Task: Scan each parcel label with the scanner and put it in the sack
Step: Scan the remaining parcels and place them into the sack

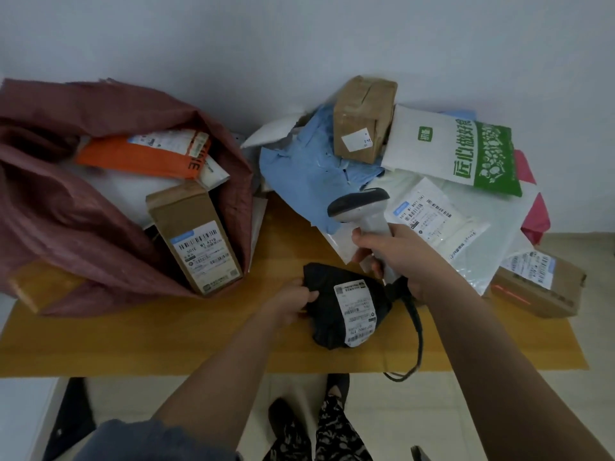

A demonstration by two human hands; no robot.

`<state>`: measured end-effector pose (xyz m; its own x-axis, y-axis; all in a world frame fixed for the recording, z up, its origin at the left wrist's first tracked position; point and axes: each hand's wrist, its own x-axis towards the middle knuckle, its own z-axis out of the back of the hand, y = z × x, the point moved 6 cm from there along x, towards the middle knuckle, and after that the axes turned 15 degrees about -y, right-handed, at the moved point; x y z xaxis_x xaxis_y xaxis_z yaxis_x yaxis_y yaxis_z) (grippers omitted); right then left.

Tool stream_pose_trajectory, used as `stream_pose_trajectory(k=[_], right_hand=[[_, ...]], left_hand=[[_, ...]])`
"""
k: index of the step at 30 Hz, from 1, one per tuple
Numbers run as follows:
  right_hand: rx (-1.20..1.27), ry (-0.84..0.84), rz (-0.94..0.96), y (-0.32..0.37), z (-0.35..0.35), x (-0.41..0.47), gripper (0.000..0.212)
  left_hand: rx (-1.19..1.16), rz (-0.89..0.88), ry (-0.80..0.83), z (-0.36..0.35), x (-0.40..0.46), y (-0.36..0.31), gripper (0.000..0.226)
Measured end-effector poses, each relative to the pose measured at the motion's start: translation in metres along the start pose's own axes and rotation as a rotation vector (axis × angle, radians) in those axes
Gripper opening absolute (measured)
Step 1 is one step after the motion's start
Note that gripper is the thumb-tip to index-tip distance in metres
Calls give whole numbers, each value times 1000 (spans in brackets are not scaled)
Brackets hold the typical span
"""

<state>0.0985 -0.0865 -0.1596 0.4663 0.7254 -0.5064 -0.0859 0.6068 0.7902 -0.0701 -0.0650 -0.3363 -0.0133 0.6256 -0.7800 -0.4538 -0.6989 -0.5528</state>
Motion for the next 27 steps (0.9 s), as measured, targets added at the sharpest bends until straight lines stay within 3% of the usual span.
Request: stream_pose_trajectory(k=[6,12,16,24,27], right_hand=[[190,-34,76,46,-16,-13,15],[368,-192,169,100,-10,-17,22],[379,-136,292,130,-15,-25,28],[412,-120,350,161,-20,-21,36],[297,-98,394,172,-14,-18,47]], left_hand=[[-218,-72,-58,101,-25,-53,39],[-548,-249,-75,165,-70,-124,22],[-781,-329,-66,186,-96,-156,24],[-851,-370,-9,206,-121,-176,30],[-835,-474,-151,228,-126,-185,48]])
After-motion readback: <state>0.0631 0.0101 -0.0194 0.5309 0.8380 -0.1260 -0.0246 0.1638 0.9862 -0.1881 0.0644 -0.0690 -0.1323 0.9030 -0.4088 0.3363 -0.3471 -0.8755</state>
